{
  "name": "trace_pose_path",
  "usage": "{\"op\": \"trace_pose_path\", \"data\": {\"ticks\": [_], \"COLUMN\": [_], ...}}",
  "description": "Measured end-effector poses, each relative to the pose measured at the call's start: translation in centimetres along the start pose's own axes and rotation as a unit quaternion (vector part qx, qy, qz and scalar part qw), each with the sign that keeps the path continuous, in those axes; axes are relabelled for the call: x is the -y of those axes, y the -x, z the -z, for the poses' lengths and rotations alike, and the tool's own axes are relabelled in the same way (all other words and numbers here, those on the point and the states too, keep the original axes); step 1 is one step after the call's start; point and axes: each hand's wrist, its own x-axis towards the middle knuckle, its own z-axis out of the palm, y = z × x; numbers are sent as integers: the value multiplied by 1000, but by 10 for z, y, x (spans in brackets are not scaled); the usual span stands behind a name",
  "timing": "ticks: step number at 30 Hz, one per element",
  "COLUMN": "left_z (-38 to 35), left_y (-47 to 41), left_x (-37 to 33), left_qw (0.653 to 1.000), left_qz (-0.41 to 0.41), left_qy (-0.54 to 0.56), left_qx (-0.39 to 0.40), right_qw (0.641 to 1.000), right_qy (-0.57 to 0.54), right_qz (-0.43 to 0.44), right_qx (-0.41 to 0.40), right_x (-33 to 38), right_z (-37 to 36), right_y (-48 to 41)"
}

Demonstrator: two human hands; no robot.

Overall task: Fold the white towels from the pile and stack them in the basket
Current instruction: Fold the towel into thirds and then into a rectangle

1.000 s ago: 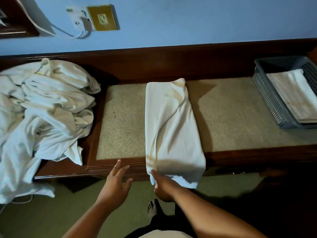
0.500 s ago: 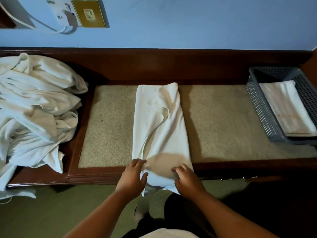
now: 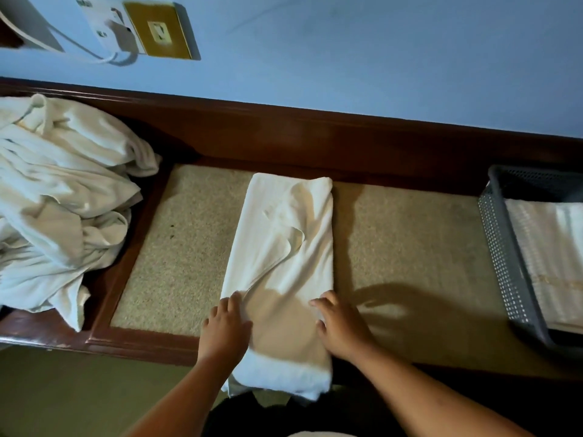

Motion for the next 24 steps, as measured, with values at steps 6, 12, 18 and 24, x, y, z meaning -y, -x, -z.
{"op": "trace_pose_path", "data": {"ticks": [6,12,18,24], "left_z": [-6,17,54,67], "left_y": [-22,-74,-160,-254], "left_x": [-3,-26,-85,-107], "left_qw": [997,1000,905,838], "left_qz": [3,-24,158,258], "left_qy": [-68,4,395,481], "left_qx": [-25,13,-4,24], "right_qw": [1000,998,996,989], "right_qy": [14,9,4,75], "right_qz": [26,31,26,106], "right_qx": [2,-59,-83,67], "right_x": [-13,-17,-25,-6], "right_z": [23,55,92,131], "right_y": [-38,-94,-178,-280]}}
